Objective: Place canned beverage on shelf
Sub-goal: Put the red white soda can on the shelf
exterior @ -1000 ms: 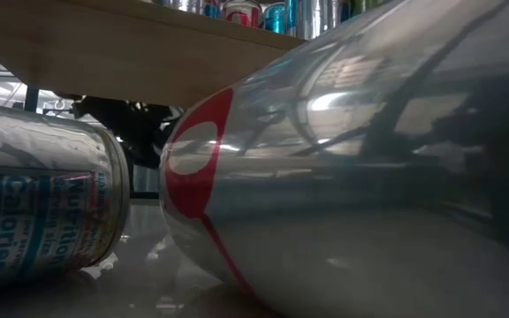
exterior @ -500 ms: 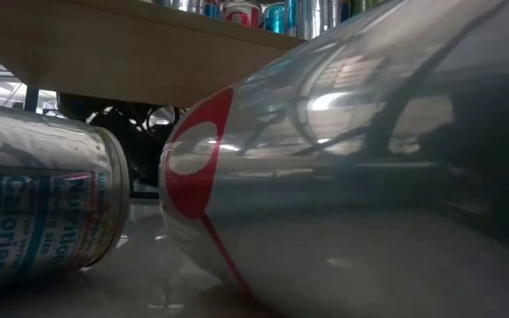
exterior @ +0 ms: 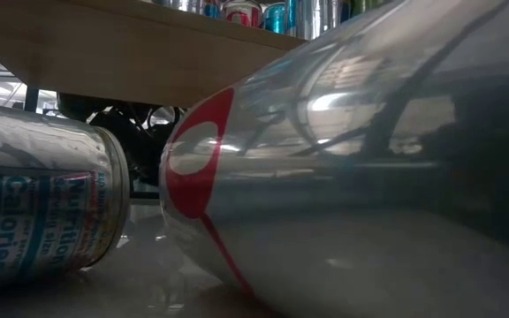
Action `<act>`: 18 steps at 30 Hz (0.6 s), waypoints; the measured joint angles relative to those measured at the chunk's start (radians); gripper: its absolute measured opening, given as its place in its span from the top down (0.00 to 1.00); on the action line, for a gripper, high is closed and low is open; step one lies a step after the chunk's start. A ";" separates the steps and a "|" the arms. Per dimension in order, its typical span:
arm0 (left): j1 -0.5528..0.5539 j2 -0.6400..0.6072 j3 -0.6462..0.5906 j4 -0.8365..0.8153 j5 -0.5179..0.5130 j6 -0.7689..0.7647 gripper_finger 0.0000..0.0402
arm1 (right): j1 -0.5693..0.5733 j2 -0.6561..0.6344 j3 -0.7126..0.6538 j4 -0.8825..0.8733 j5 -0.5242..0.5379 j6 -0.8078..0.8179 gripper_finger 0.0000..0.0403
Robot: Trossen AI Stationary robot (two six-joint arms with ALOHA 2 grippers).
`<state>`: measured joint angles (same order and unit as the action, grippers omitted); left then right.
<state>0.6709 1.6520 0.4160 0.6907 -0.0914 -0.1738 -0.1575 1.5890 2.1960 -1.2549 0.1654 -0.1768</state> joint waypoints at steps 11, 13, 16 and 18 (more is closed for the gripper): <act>0.000 0.000 0.000 0.002 -0.016 -0.003 0.02 | 0.000 0.000 0.000 0.000 0.001 0.000 0.12; 0.000 0.000 0.000 0.002 -0.020 -0.003 0.02 | 0.000 0.000 0.000 0.000 0.001 0.000 0.12; 0.000 0.000 0.000 0.001 -0.021 -0.002 0.02 | 0.000 0.000 0.000 0.000 0.001 0.000 0.12; 0.000 0.000 0.000 0.001 -0.022 0.000 0.02 | 0.000 0.000 0.000 0.000 0.001 0.000 0.12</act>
<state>0.6704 1.6520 0.4164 0.6918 -0.1131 -0.1734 -0.1577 1.5890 2.1960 -1.2549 0.1661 -0.1768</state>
